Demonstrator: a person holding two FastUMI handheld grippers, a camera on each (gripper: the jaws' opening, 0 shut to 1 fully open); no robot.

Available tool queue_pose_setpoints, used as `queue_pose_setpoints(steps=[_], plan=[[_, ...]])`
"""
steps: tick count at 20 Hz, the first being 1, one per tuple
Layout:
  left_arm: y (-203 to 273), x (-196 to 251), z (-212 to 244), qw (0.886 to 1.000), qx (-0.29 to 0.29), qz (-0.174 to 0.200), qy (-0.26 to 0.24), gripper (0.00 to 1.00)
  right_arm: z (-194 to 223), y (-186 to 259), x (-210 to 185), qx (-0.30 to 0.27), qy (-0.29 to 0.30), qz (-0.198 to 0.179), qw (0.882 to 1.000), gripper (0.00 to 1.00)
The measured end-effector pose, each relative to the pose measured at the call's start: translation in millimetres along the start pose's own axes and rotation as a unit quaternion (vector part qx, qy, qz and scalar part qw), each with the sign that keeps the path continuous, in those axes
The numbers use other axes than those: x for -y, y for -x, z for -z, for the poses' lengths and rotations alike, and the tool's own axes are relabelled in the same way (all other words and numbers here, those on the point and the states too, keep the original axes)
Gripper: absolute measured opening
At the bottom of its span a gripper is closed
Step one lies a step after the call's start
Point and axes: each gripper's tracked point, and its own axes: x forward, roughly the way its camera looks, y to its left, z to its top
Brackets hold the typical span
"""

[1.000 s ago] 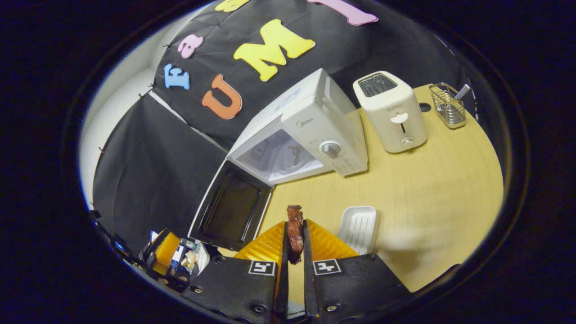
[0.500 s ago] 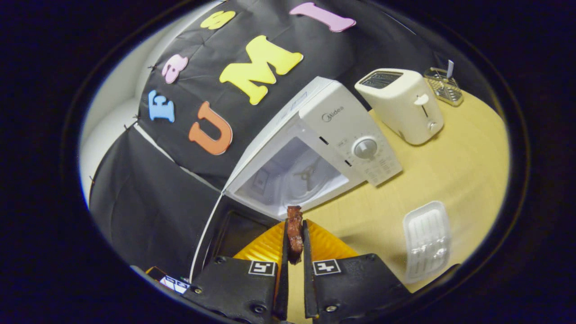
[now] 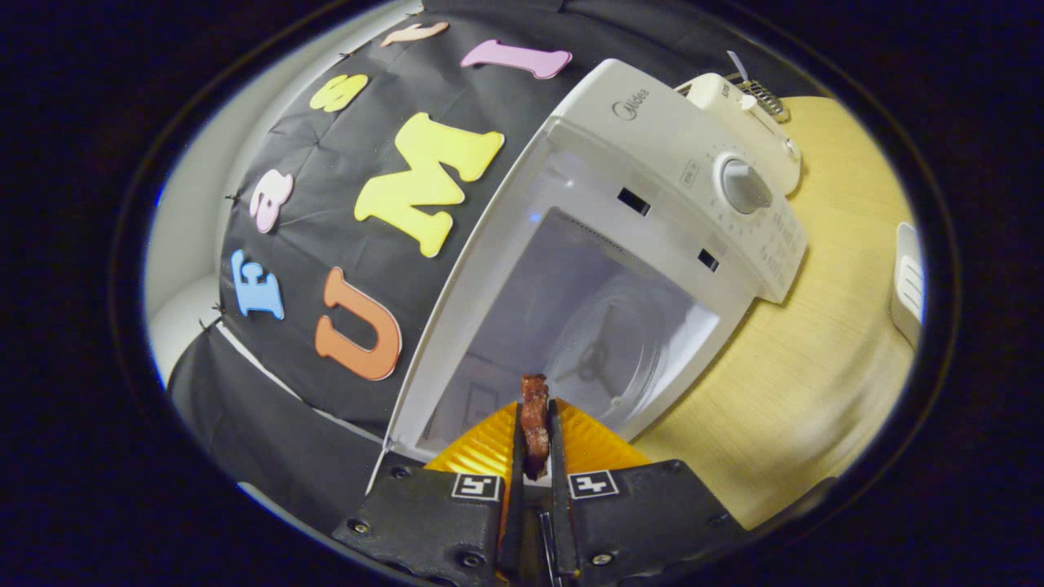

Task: Open the microwave oven with the left hand, put the food in, and close the microwave oven.

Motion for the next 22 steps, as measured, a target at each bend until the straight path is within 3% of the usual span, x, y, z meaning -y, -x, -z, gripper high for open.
queue_pose_setpoints(steps=[5, 9, 13, 14, 15, 22], plan=[[6.7, -13.1, 6.8, 1.0, 0.005, -0.002, 0.007, 0.93, 11.4, -50.7, 19.7, 0.042, -0.01, 0.038, 0.998, 0.17], [9.6, -15.4, 5.9, 1.0, 0.01, 0.003, 0.002, 0.93, 22.9, -68.0, 34.7, 0.052, 0.038, 0.063, 0.996, 0.17], [6.7, -15.7, 4.0, 1.0, 0.016, 0.006, -0.001, 0.93, 27.4, -82.2, 43.1, 0.051, 0.056, 0.058, 0.995, 0.18], [5.6, -15.2, 4.0, 1.0, 0.016, 0.007, 0.002, 0.93, 27.7, -84.8, 46.4, 0.05, 0.069, 0.062, 0.995, 0.1], [5.1, -15.0, 4.7, 1.0, 0.017, 0.007, 0.006, 0.93, 26.7, -86.0, 50.1, 0.049, 0.078, 0.066, 0.994, 0.23], [1.7, -12.9, 0.3, 1.0, 0.017, 0.006, 0.014, 0.93, 18.5, -85.2, 50.1, 0.045, 0.179, 0.087, 0.979, 0.59]])
